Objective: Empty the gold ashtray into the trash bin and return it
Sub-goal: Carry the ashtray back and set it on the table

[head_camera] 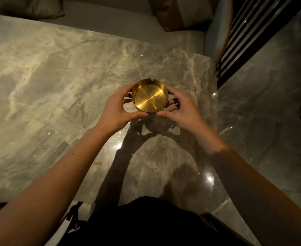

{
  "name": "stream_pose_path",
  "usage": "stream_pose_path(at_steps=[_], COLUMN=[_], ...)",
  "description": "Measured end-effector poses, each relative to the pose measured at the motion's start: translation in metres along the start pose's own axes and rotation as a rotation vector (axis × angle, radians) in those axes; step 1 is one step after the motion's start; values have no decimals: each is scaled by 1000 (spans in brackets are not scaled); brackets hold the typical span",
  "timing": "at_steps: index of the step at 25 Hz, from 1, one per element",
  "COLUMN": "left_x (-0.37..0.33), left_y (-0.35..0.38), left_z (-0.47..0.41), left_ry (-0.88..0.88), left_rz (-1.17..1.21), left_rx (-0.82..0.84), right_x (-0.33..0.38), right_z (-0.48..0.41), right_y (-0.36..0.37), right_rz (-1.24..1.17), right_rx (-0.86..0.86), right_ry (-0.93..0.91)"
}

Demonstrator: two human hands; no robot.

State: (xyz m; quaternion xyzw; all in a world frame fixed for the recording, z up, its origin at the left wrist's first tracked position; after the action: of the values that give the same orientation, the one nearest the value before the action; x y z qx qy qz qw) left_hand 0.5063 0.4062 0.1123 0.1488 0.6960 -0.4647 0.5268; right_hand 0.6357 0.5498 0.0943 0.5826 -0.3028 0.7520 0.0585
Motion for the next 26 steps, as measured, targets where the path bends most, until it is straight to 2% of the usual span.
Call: stream_pose_path(at_steps=[5, 10, 15, 26], left_x=[63, 108, 123, 134], left_y=[-88, -184, -230, -290], left_z=[-10, -3, 3, 40], left_ry=[49, 18, 9, -43], left_rz=[12, -18, -33, -99], left_rx=[76, 71, 41, -86], right_x=[30, 89, 129, 167], right_z=[-34, -63, -77, -92], right_y=[93, 178, 212, 266], right_rz=[-5, 30, 111, 175], right_rx=[-122, -116, -92, 45], right_ry=[44, 25, -55, -181])
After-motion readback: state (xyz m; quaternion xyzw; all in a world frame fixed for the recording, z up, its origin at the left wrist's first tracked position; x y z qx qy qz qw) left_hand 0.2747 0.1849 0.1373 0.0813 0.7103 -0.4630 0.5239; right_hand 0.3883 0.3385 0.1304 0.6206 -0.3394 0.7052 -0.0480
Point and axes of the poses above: each hand's wrist, its own z-axis away from the middle knuckle, its own y-axis out of the palm, x = y × z, the point moved 9 cm from there along -z, towards the middle knuckle, and after that the axes turned 1 degree about x, right-handed, at the moved point
